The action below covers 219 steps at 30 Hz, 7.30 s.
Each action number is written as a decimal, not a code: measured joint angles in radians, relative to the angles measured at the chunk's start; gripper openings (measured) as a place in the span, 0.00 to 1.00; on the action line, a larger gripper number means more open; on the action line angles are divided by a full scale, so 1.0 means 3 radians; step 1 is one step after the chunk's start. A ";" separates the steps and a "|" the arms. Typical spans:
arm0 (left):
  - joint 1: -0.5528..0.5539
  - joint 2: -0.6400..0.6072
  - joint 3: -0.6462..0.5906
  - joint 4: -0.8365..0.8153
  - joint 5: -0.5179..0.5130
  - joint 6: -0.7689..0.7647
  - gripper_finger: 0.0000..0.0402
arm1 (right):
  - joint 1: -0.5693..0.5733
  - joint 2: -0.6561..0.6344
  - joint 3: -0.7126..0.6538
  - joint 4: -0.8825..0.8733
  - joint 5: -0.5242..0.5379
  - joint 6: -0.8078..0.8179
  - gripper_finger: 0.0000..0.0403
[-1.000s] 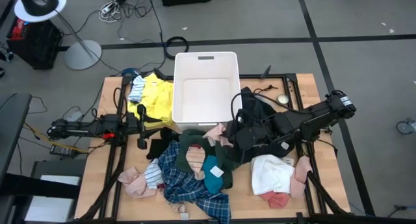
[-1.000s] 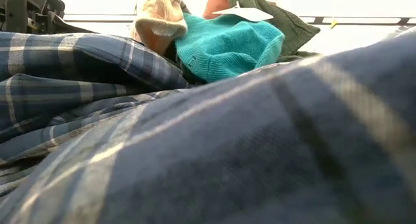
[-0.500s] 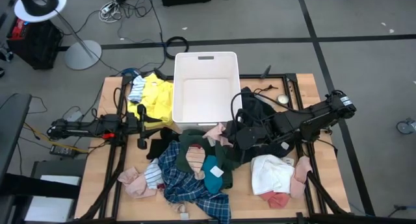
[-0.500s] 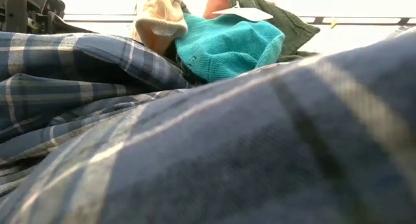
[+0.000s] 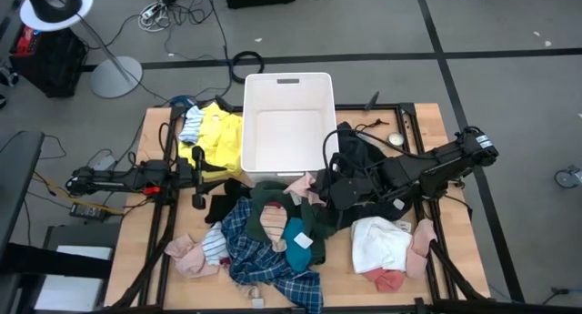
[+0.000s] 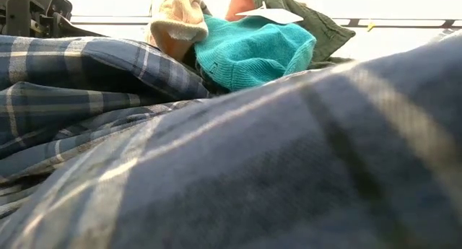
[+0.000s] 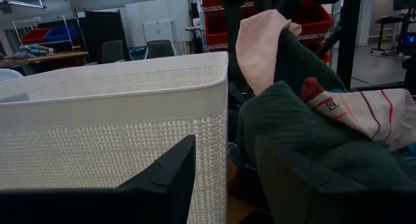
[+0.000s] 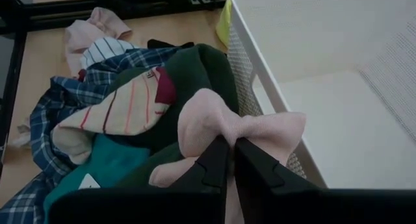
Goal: Sort clothes
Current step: Put the pink underwear into the white laundry bin, then put the white cloth into the laundry bin
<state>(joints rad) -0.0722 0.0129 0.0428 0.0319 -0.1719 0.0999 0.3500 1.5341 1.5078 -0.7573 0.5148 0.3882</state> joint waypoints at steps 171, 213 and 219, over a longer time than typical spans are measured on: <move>-0.1415 0.1323 0.1022 -0.0816 -0.1112 -0.1423 0.30 | 0.1726 -0.0810 -0.1447 -0.1794 -0.0377 0.4977 0.32; -0.1461 0.1337 0.1333 -0.1208 -0.1444 -0.1021 0.30 | 0.1326 -0.0813 -0.1611 -0.1480 -0.0385 0.4147 0.01; -0.1461 0.1337 0.1336 -0.1229 -0.1442 -0.1032 0.30 | 0.1187 -0.0813 -0.0955 -0.1748 0.0017 0.3650 0.00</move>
<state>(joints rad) -0.5106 0.4141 0.4435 -0.3369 -0.6044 -0.2096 0.7060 1.2903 1.2212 -1.2816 0.5200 1.4830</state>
